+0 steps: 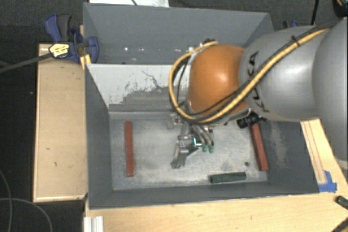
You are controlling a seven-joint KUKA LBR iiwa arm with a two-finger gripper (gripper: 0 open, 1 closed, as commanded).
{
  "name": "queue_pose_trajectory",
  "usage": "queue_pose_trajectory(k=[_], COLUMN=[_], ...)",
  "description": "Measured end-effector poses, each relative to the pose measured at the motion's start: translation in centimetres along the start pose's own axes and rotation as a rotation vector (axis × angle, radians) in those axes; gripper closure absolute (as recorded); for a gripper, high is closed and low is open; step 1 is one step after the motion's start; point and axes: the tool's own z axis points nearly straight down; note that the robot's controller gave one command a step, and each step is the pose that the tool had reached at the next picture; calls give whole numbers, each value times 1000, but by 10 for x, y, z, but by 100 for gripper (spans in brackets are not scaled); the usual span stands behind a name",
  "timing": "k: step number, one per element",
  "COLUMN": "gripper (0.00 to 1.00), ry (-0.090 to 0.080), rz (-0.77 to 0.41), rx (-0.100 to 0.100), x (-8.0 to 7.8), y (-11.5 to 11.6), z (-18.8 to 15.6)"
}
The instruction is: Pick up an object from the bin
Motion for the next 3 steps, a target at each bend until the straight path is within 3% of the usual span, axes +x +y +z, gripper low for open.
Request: queue_pose_trajectory(k=[1, 2, 3], gripper=[0, 100, 100], ry=[-3, -5, -16], rz=[-339, -334, -570], rx=[2, 0, 4], x=[-10, -11, -43], y=[-49, -48, -72], z=[82, 80, -84])
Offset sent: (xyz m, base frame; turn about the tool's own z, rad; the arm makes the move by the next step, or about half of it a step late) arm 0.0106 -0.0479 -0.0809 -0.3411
